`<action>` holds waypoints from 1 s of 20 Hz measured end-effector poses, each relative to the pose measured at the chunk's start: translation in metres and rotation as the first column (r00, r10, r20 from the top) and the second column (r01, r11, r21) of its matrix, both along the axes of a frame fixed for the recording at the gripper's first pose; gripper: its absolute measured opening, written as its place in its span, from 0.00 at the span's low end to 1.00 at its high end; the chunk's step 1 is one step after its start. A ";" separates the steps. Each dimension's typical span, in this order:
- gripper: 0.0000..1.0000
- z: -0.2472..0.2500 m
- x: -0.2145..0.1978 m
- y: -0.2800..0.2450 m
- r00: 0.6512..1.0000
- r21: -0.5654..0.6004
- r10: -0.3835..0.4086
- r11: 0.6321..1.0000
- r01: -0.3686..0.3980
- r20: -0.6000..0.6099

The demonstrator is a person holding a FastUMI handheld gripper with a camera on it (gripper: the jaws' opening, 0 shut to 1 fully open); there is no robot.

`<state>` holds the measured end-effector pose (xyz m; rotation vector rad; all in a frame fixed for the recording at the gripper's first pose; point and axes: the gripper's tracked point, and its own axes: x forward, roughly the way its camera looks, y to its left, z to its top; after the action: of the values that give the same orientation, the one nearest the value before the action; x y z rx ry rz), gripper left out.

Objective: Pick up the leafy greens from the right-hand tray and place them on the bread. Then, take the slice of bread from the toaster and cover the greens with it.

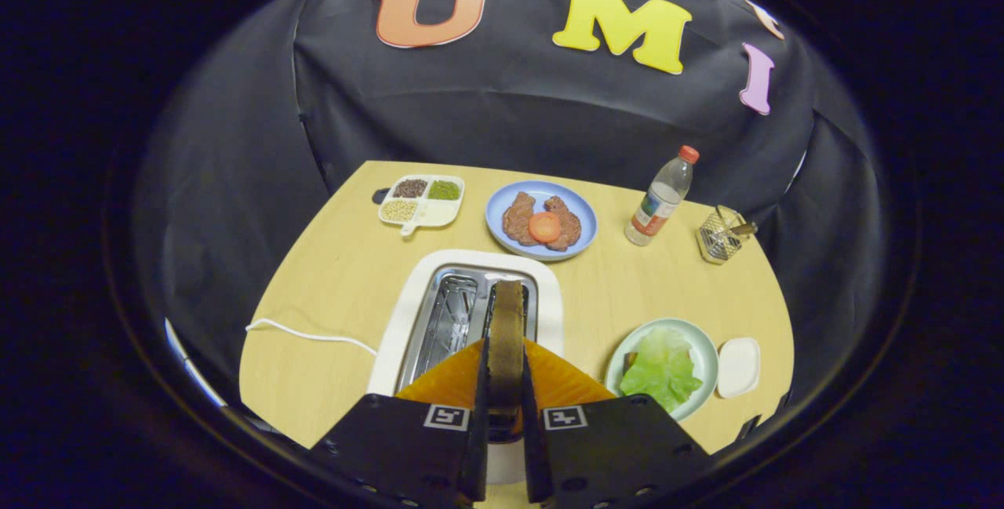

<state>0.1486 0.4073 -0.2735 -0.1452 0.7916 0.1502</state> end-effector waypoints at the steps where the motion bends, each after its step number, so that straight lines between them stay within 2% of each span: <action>1: 0.19 0.002 -0.001 -0.003 1.000 0.001 0.005 1.000 -0.005 0.003; 2: 0.13 0.007 -0.004 -0.003 1.000 0.019 0.012 1.000 -0.012 -0.002; 12: 0.13 0.073 -0.021 -0.019 0.997 0.144 0.041 0.988 -0.049 0.059; 16: 0.13 0.094 -0.027 -0.040 0.997 0.179 0.030 0.983 -0.043 0.071; 20: 0.13 0.093 -0.027 -0.074 0.998 0.185 0.009 0.982 -0.021 0.064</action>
<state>0.1215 0.3329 -0.1804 0.0208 0.7104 0.2320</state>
